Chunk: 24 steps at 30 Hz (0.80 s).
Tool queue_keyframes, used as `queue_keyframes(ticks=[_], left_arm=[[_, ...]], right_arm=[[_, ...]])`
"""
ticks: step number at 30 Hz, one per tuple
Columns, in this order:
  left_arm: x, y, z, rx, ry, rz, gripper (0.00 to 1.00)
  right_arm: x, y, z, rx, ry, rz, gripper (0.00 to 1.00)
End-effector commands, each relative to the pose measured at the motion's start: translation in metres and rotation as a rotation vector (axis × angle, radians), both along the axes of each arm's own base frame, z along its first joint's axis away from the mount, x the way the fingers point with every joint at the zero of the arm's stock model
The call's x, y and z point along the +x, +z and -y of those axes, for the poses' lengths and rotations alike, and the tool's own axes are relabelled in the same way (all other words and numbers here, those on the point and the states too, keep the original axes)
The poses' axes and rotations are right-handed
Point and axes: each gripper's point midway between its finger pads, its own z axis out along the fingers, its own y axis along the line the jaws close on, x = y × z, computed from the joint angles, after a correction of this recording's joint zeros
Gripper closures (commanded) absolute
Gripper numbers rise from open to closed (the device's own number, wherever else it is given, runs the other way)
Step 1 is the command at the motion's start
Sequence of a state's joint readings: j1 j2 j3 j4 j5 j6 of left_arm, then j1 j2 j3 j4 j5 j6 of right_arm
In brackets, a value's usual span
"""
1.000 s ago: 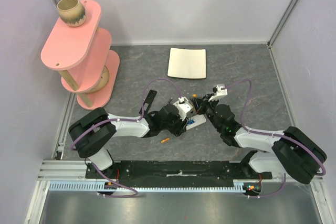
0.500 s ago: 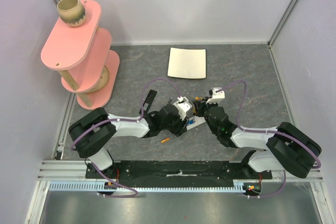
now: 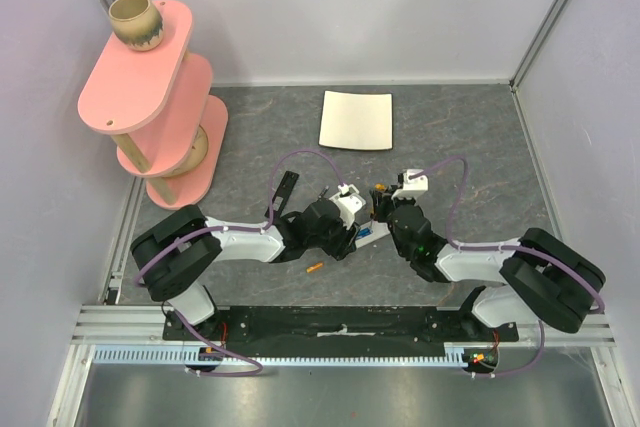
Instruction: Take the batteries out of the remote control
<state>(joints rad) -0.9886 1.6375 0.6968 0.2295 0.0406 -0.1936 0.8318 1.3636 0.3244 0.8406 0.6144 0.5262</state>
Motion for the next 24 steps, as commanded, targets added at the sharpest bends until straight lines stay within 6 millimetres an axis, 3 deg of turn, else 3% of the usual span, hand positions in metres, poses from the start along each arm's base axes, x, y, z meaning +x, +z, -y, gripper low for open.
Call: queue_keyframes(ticks=[1, 8, 14, 24], left_arm=[[-0.036, -0.040, -0.028, 0.125, -0.009, -0.167, 0.93], [-0.037, -0.040, -0.028, 0.125, -0.012, -0.169, 0.94], [-0.038, -0.042, -0.028, 0.129, -0.013, -0.175, 0.94], [-0.037, -0.043, -0.027, 0.129, -0.014, -0.177, 0.94]], right_arm=[[0.008, 0.008, 0.006, -0.018, -0.067, 0.041, 1.00], [0.009, 0.001, 0.013, -0.045, -0.098, 0.035, 1.00], [0.005, 0.014, 0.019, -0.042, -0.111, 0.064, 1.00], [0.000, -0.002, 0.004, -0.101, -0.062, 0.035, 1.00]])
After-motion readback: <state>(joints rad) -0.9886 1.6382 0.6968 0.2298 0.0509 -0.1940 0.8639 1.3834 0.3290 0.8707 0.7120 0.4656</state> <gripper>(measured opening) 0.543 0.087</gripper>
